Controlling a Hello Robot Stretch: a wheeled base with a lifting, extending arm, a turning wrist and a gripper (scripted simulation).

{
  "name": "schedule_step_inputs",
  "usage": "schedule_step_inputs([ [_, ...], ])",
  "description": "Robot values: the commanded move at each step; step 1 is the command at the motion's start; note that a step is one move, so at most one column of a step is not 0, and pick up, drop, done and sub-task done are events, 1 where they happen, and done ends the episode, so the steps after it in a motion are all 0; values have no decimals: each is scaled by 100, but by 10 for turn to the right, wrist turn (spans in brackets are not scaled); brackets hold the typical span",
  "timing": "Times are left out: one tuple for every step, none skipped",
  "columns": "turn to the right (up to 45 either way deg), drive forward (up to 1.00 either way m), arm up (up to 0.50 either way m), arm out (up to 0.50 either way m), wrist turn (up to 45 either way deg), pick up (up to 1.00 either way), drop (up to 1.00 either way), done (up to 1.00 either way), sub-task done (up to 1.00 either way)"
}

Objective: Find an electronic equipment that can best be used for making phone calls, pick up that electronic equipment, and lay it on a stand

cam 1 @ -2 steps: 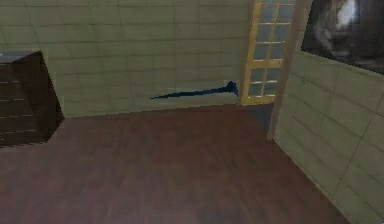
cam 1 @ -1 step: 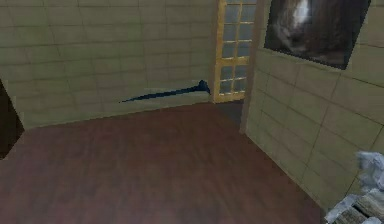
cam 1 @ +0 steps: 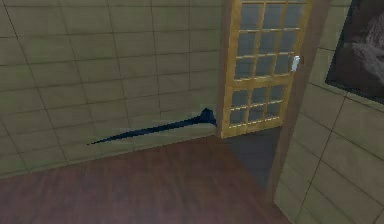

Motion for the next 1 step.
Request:
schedule_step_inputs([
  [30,0,0,0,0,0,0,0,0],
])
